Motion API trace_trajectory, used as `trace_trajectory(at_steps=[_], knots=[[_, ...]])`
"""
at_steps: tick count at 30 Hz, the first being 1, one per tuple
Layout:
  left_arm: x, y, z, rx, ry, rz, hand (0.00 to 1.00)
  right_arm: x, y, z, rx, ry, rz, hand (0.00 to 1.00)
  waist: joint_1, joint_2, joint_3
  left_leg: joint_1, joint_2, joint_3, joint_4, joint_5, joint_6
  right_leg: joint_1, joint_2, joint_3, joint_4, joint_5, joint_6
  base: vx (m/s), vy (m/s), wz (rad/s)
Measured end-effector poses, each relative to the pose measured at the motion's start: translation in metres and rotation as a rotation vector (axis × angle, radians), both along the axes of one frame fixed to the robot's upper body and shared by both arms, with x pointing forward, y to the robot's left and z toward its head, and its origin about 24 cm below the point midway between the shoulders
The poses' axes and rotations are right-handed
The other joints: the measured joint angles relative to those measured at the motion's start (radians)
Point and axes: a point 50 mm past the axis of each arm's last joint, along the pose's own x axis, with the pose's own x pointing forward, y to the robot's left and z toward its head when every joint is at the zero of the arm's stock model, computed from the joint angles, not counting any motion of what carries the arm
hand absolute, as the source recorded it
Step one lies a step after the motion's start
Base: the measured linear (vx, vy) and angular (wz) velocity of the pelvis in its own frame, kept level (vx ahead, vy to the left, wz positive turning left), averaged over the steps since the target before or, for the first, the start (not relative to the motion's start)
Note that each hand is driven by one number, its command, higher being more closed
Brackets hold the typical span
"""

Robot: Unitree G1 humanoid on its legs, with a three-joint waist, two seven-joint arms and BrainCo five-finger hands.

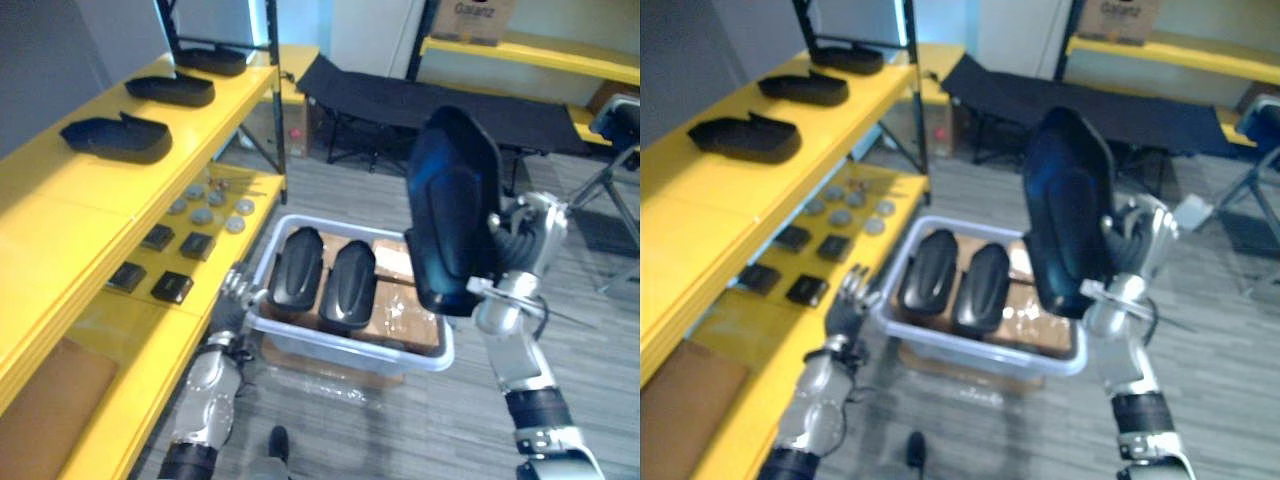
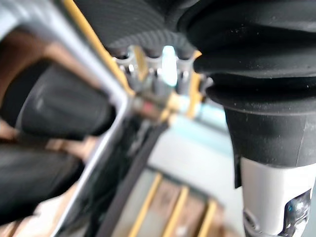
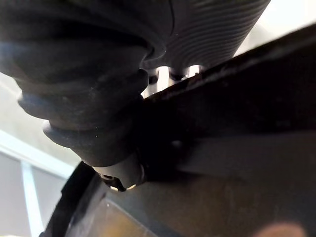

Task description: Walk over and take plastic housings, then place them on the shelf

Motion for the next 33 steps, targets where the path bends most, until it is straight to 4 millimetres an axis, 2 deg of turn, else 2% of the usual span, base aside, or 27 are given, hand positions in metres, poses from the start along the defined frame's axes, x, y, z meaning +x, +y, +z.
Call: trace_trajectory(at_steps=[2, 5, 9, 11, 17, 22, 26, 33], knots=[[-0.002, -0.008, -0.006, -0.003, 0.055, -0.067, 0.0, -0.003, 0.017, 0.01, -0.022, -0.049, 0.107, 1.0, 0.001, 0.008, -0.005, -0.001, 0.007, 0.02, 0.0, 0.002, -0.001, -0.003, -0.001, -0.001, -0.008, 0.0, 0.0, -0.04, 0.026, -0.12], [-0.004, -0.015, -0.011, 0.003, 0.098, -0.13, 0.0, -0.005, 0.036, 0.02, -0.043, -0.094, 0.22, 1.0, 0.003, 0.006, -0.006, -0.003, 0.011, 0.038, 0.0, 0.009, -0.007, -0.006, -0.001, -0.003, -0.024, 0.007, -0.004, 0.01, 0.017, -0.18], [0.0, -0.024, -0.009, -0.017, 0.098, -0.176, 0.0, -0.003, 0.044, 0.02, -0.045, -0.079, 0.267, 1.0, 0.001, 0.002, -0.008, -0.015, 0.0, 0.036, 0.0, 0.02, 0.006, -0.011, -0.007, -0.009, -0.03, 0.028, -0.001, 0.06, 0.012, 0.04], [0.003, -0.028, -0.005, -0.032, 0.08, -0.2, 0.0, -0.002, 0.047, 0.017, -0.048, -0.063, 0.28, 1.0, 0.005, 0.001, -0.009, -0.016, -0.003, 0.036, 0.001, 0.023, 0.006, -0.008, -0.007, -0.01, -0.031, 0.048, 0.009, 0.06, 0.005, 0.02], [0.011, -0.045, 0.007, -0.032, 0.03, -0.287, 0.0, -0.001, 0.058, 0.005, -0.09, -0.023, 0.313, 1.0, 0.0, 0.006, -0.012, -0.015, -0.003, 0.013, 0.0, 0.03, 0.0, -0.007, -0.007, -0.03, -0.01, 0.042, 0.002, 0.01, 0.011, 0.07], [0.01, -0.054, 0.009, -0.082, 0.018, -0.333, 0.0, 0.0, 0.072, -0.008, -0.078, 0.026, 0.355, 1.0, 0.002, 0.019, -0.019, -0.017, -0.001, 0.01, 0.0, 0.033, 0.004, -0.017, -0.006, -0.031, 0.006, 0.022, -0.01, -0.07, 0.03, 0.01], [0.01, -0.06, 0.026, -0.12, -0.052, -0.361, 0.0, -0.001, 0.083, -0.013, -0.084, 0.037, 0.384, 1.0, 0.003, 0.024, -0.022, -0.024, 0.001, 0.009, 0.0, 0.031, 0.002, -0.023, -0.005, -0.032, 0.004, 0.02, -0.007, -0.06, 0.029, 0.02], [0.007, -0.07, 0.031, -0.112, -0.073, -0.411, 0.0, 0.001, 0.088, -0.026, -0.049, 0.08, 0.368, 1.0, 0.006, 0.022, -0.026, -0.043, -0.004, 0.006, 0.0, 0.039, 0.01, -0.026, -0.008, -0.035, -0.018, 0.025, -0.009, 0.01, 0.016, 0.05]])
